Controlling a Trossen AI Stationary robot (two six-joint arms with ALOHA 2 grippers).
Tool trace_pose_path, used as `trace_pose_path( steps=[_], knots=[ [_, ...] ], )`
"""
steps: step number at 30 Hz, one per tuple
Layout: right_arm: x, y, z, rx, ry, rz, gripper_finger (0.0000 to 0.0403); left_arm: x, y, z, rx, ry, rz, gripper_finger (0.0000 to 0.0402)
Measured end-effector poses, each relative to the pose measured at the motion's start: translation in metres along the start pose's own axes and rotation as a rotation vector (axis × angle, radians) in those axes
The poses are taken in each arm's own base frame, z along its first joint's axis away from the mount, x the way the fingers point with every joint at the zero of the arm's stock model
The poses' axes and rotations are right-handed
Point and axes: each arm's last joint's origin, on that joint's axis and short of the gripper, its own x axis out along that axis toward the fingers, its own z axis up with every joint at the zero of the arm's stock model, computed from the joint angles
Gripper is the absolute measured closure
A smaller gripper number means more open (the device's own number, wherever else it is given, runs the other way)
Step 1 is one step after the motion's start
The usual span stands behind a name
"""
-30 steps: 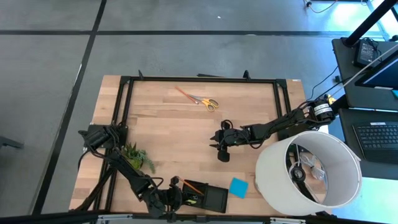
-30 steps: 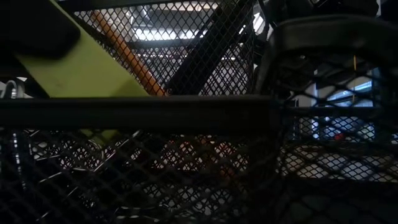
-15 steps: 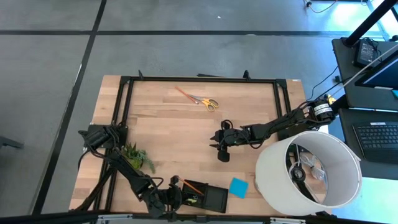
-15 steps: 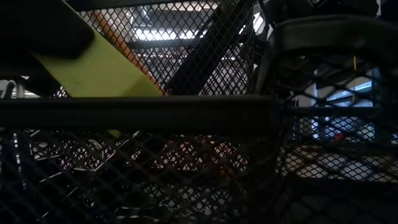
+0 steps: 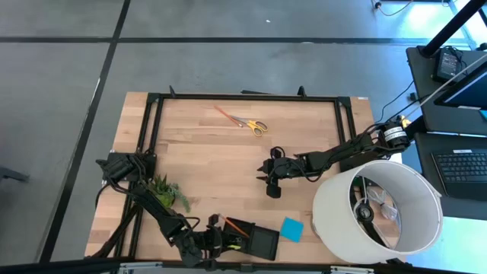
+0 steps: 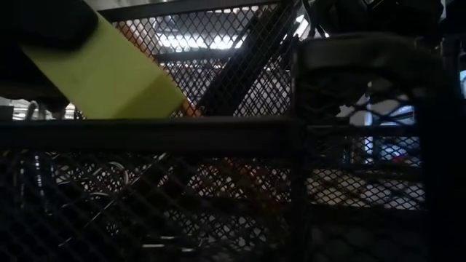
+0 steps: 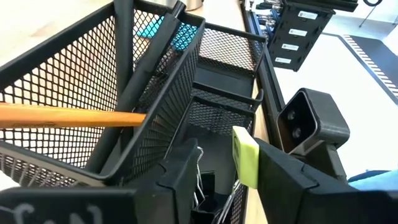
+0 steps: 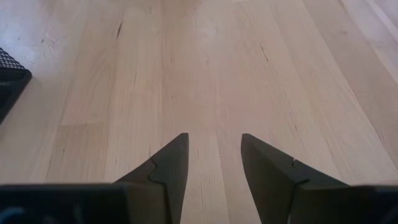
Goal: Pick and place office supplies into organizer
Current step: Put the green eraser into the black desk organizer
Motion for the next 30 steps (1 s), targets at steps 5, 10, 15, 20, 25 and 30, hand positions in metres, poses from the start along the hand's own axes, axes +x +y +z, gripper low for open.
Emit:
trace_pose_path(
  steps=[5,10,15,20,25,30],
  knots=[
    [0.0000,0.0000,0.0000,0.000,0.000,0.000,0.0254,0.0000,0.0003,0.0002,0.038,-0.008,0.011,0.0245],
    [0.0000,0.0000,0.0000,0.000,0.000,0.000,0.0254,0.0000,0.0009,0.0006,0.064,-0.021,0.031,0.0246],
    [0.0000,0.0000,0.0000,0.000,0.000,0.000,0.0253,0.0000,0.0010,0.0007,0.096,-0.022,0.035,0.0248],
    [0.0000,0.0000,0.0000,0.000,0.000,0.000,0.0253,-0.0003,0.0005,0.0003,0.112,-0.017,0.026,0.0247],
    [0.0000,0.0000,0.0000,0.000,0.000,0.000,0.0253,-0.0003,0.0004,0.0003,0.089,-0.016,0.024,0.0250],
    [0.0000,0.0000,0.0000,0.000,0.000,0.000,0.0253,-0.0003,0.0004,0.0003,0.115,-0.016,0.024,0.0247]
  ],
)
